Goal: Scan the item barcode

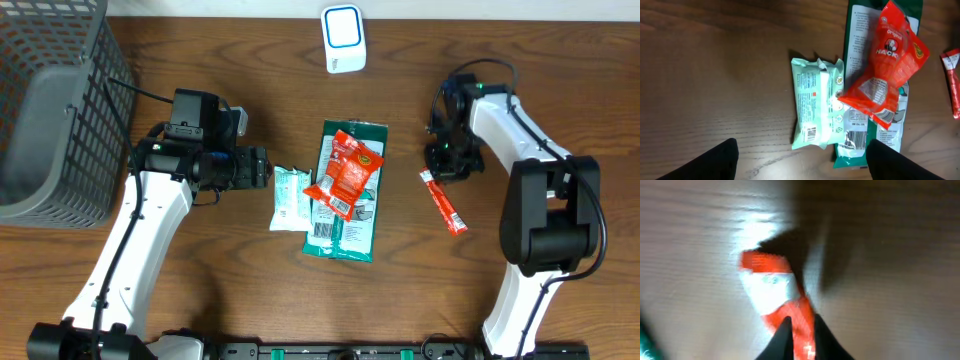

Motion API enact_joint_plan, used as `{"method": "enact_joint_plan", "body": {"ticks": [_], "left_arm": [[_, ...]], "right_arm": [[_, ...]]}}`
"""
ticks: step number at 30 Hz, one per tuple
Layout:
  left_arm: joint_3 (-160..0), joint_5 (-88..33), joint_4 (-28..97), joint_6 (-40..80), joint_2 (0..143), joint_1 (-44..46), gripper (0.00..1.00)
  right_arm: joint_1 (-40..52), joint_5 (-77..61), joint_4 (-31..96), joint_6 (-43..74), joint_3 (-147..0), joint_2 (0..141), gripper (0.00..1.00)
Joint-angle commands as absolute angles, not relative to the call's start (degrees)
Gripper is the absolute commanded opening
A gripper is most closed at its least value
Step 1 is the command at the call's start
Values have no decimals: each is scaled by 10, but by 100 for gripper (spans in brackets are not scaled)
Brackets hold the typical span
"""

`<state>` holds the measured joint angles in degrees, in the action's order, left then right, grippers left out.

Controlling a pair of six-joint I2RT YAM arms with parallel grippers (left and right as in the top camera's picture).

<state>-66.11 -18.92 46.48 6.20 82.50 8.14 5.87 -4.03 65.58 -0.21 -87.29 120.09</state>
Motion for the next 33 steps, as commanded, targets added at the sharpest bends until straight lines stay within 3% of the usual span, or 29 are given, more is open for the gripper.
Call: {"method": "enact_joint_plan", "body": {"ticks": [1,4,9,18,27,33], "left_arm": [[-667,-185,467,65,820,81,82],[-667,-185,467,65,820,81,82],[-667,-185,467,65,820,81,82],[-667,-185,467,65,820,81,82],[-667,-185,467,65,820,81,82],[-667,-185,467,65,820,81,82]], "right_arm": [[64,-46,714,4,-971,1198,16],[63,-46,749,8,-993,1197,18],[61,-32,758,44,-954,1197,8],[50,111,672,164,-816,1197,8],[60,-131,650,99,-779,1197,8],[60,-196,661,60,-781,1197,6]]}}
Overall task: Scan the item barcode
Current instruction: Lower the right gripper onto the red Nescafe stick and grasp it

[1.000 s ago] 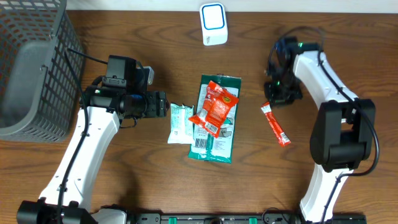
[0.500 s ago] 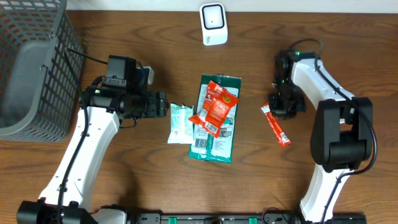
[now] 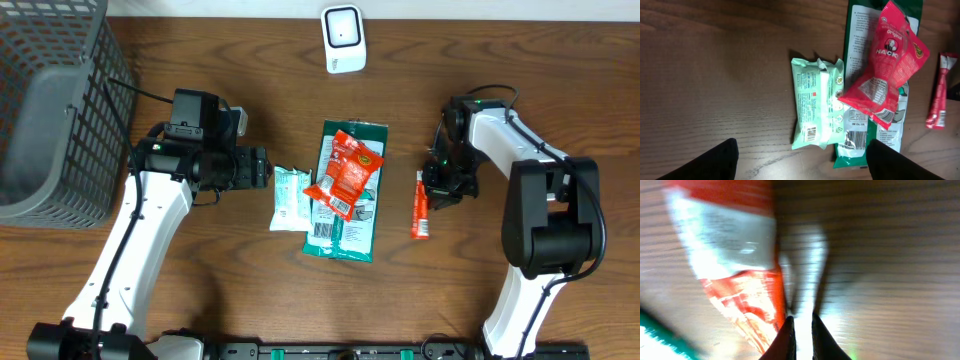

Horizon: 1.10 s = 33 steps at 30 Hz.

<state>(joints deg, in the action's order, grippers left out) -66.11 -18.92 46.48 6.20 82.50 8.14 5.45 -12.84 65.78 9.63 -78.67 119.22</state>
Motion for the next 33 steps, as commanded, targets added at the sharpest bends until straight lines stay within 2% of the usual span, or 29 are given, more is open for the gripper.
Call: {"method": "enact_joint_plan", "body": {"ticks": [1,2,9,15,19,23,27,33], "left_arm": [[-667,-185,467,65,820,81,82],[-667,-185,467,65,820,81,82],[-667,-185,467,65,820,81,82],[-667,-185,467,65,820,81,82],[-667,-185,467,65,820,81,82],[-667,-185,467,65,820,81,82],[-667,-185,467,65,820,81,82],[-667,-185,467,65,820,81,82]], "right_arm": [[58,-196,666,55,-784,1197,4],[52,-201,679,46,-794,1196,1],[44,-230,694,20,-827,1164,3],[52,-252,639,25,-822,1154,1],[77,-313,593,46,-795,1154,1],[106,-314,555,62,-775,1154,1],[125,-251,517,77,-765,1154,1],[127,-61,480,157,-765,1154,1]]}}
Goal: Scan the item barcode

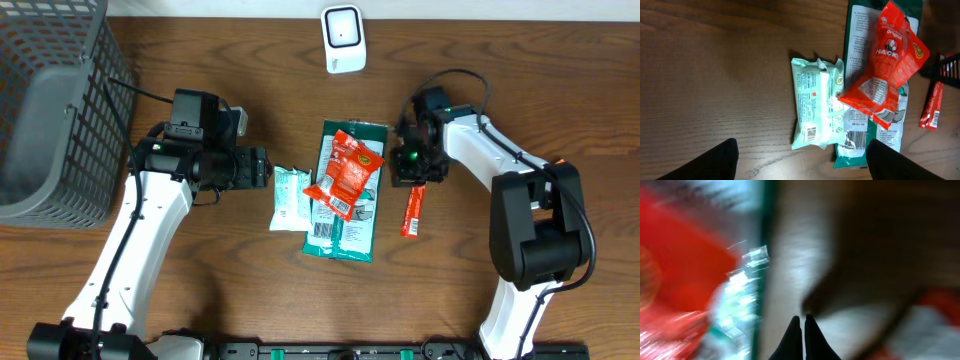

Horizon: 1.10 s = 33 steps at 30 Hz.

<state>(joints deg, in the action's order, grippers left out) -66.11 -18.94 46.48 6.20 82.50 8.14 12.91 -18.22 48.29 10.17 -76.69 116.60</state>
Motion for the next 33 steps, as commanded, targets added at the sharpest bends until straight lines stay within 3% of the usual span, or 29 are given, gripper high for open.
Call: {"method": "enact_joint_plan", "body": {"ticks": [1,14,23,29,33], "left_arm": [[-667,-185,467,65,820,81,82],[-667,-185,467,65,820,81,82],[-667,-185,467,65,820,81,82],[-667,-185,467,65,820,81,82],[-667,-185,467,65,820,81,82]], "right_arm": [[126,-24,483,170,-765,1154,1],[107,118,616,207,-764,1154,1],[112,67,725,210,-763,1154,6],[117,104,751,195,-774,1148,1],[118,-13,738,117,-815,1113,1]]}}
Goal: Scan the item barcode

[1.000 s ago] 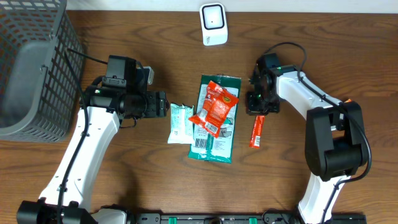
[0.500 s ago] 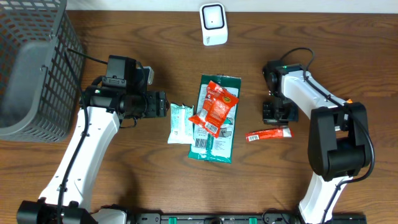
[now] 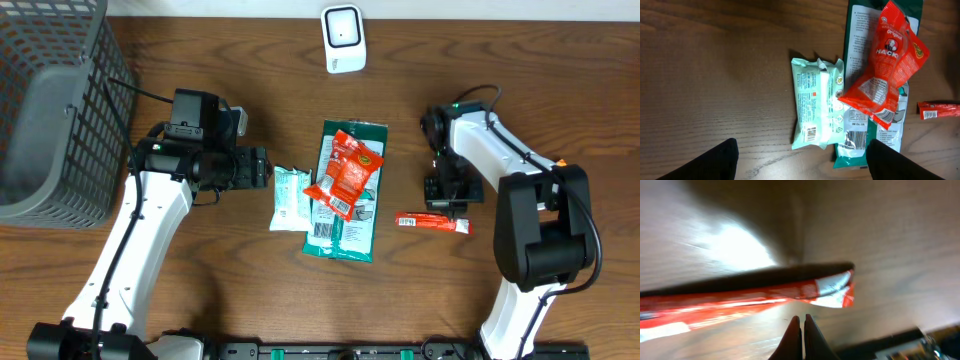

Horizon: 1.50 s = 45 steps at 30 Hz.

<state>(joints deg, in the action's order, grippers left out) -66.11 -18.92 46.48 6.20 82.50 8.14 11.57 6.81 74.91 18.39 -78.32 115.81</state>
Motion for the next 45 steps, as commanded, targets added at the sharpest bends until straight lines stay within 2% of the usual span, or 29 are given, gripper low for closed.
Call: {"method": "enact_joint_plan", "body": {"ticks": [1,13,20,30,34,36,41,45], "left_arm": [[-667,-185,467,65,820,81,82],[-667,-185,467,65,820,81,82],[-667,-185,467,65,820,81,82],[-667,-185,467,65,820,81,82],[-667,-185,467,65,820,81,82],[-667,-185,467,65,820,81,82],[-667,-185,467,65,820,81,82],[-667,-185,467,65,820,81,82]], "right_arm": [[121,-36,737,105,-815,1106,1],[189,-110,703,103,-721,1100,1],[209,-105,602,109,-650,1100,1],[209,46,435,135,-628,1100,3],[209,59,379,135,-628,1100,5],[208,53,364,135,-632,1100,1],[193,-20,496,83,-727,1077,1],[178,6,604,74,-792,1047,16]]}}
